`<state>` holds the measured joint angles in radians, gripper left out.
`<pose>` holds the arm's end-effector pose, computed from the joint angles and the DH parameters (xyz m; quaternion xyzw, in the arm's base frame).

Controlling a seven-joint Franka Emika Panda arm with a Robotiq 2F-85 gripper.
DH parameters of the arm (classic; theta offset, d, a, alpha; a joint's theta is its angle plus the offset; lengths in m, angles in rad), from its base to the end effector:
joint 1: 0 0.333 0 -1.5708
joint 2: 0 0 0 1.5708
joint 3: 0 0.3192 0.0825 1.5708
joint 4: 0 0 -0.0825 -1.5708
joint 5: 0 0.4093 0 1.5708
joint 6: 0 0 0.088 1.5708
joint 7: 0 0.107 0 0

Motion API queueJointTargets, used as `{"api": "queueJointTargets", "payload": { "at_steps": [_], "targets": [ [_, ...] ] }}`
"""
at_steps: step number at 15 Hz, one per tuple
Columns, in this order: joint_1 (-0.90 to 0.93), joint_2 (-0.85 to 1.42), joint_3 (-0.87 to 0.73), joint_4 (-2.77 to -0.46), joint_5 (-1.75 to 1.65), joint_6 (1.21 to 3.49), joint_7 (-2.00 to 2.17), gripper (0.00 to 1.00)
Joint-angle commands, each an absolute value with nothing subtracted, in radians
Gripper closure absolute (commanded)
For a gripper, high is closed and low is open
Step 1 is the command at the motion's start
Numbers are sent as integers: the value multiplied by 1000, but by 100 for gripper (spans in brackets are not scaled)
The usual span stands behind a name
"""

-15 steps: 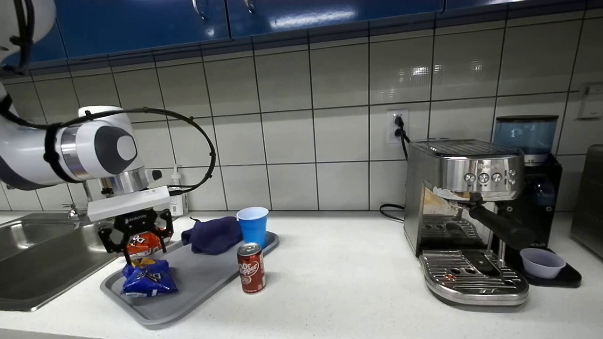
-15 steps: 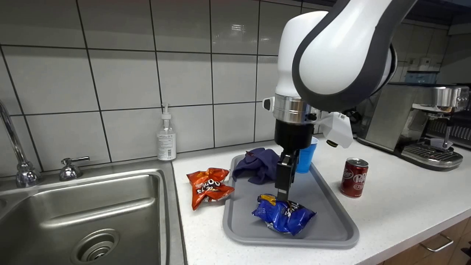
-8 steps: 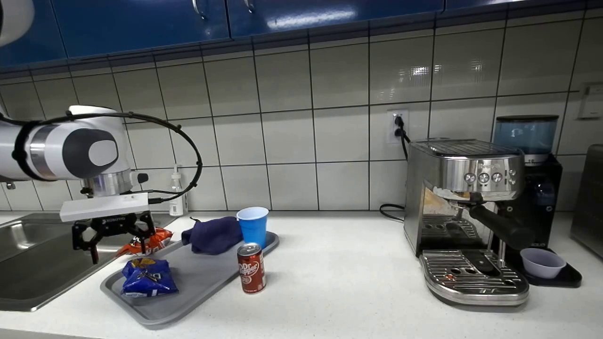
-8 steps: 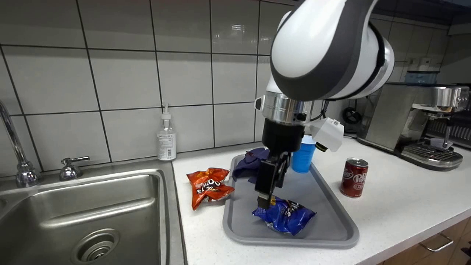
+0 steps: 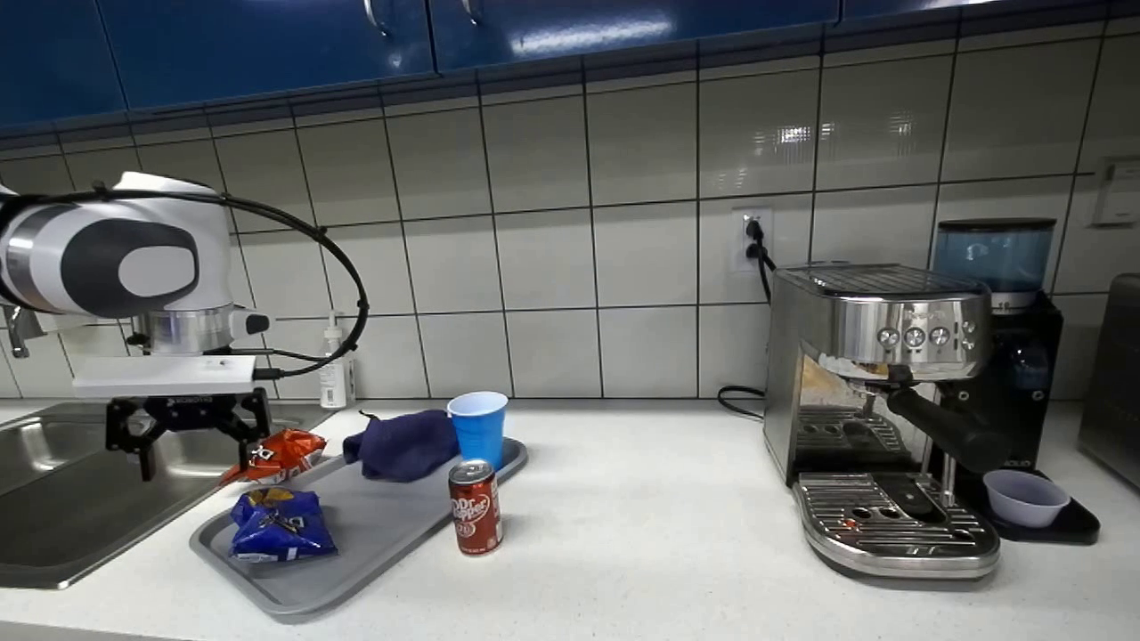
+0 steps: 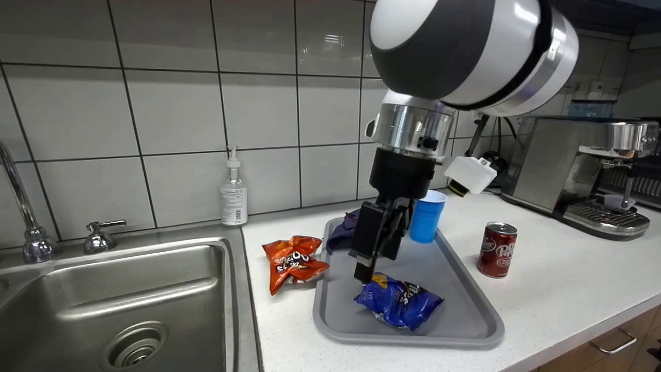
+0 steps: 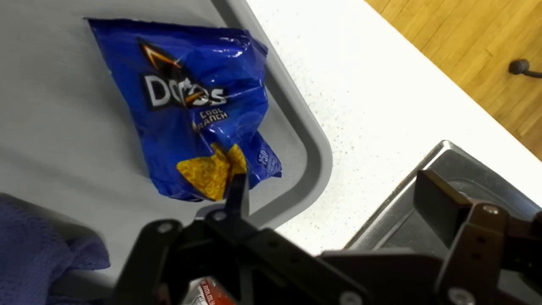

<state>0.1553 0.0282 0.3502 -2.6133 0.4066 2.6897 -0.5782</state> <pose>0.4004 0.2080 0.2269 -0.9310 -0.3509 -0.0271 0.0965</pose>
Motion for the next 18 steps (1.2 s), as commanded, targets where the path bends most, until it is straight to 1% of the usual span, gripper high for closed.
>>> {"api": "queueJointTargets", "payload": {
  "at_steps": [1,9,11,15,16,18],
  "targets": [
    [189,-112,309,-2698,413,2623,-565,0],
    [217,-283,194,-2817,243,2541,-467,0],
    [202,-274,171,-2778,171,2511,-424,0],
    [208,-298,130,-2773,127,2484,-392,0],
    [226,-258,121,-2773,148,2530,-423,0],
    [225,-264,113,-2773,145,2524,-422,0]
  ]
}}
